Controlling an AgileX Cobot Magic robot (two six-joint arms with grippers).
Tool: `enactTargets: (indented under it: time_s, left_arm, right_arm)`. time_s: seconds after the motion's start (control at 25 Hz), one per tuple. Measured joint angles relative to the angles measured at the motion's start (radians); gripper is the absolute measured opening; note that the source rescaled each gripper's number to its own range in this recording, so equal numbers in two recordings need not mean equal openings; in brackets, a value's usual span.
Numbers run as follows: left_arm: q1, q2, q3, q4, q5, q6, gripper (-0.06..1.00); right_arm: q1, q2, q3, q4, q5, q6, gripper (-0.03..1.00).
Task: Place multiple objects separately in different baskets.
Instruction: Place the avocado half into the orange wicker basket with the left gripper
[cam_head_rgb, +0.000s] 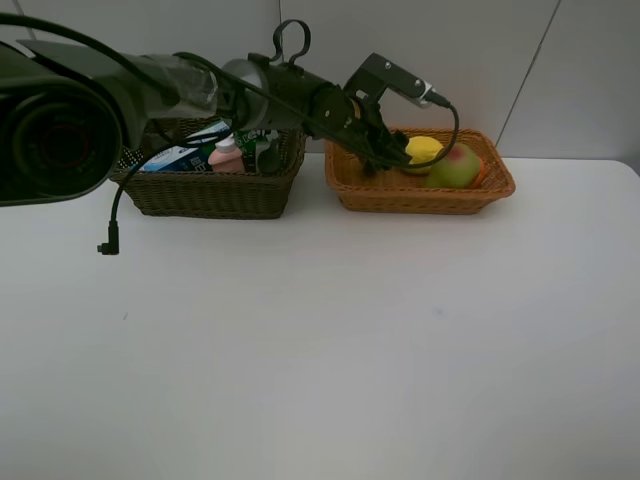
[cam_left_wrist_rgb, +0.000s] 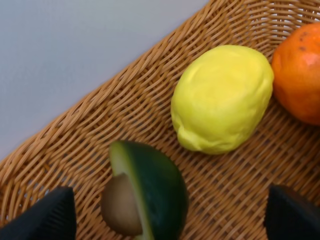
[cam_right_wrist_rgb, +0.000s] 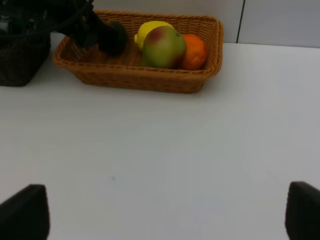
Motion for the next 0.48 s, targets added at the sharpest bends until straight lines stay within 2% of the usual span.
enactTargets:
  time_s: [0.48]
  left_arm:
    - [0.000, 0.000, 0.000, -0.018, 0.000, 0.000, 1.00]
  right_arm:
    - [0.000, 0.000, 0.000, 0.000, 0.000, 0.000, 1.00]
